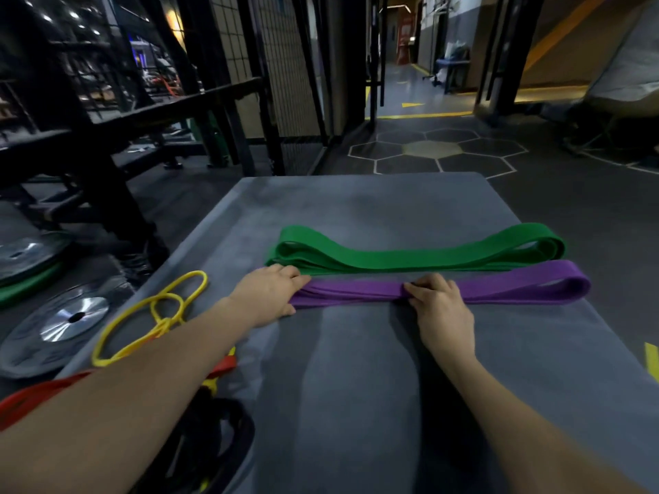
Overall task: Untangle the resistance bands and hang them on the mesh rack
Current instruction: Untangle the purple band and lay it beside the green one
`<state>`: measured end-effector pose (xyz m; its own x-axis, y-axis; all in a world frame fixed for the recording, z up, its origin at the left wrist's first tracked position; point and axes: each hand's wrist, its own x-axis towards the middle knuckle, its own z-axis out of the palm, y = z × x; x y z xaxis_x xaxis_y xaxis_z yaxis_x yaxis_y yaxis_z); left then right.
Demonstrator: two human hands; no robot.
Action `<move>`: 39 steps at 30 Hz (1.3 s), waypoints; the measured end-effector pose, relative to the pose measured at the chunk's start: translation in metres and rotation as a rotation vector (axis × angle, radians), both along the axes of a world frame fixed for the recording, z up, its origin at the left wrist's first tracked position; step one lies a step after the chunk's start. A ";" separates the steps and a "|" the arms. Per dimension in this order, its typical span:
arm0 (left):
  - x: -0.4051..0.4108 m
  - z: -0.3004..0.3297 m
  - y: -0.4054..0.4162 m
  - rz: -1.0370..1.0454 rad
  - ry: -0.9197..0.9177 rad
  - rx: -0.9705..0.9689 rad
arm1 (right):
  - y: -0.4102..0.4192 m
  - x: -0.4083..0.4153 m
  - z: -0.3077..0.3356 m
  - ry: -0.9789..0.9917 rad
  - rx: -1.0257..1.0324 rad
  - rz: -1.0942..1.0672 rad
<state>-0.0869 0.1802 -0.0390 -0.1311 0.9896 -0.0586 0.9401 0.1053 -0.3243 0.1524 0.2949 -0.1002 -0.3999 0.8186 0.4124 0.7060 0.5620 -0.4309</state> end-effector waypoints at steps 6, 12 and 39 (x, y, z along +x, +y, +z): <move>-0.003 0.018 -0.005 0.119 0.021 0.085 | -0.002 0.001 0.002 -0.031 0.001 -0.008; -0.002 0.018 -0.017 0.076 0.050 0.074 | -0.003 0.001 0.002 -0.025 0.002 -0.010; -0.011 0.008 -0.022 0.035 -0.025 0.248 | 0.000 0.001 -0.002 0.017 0.021 0.014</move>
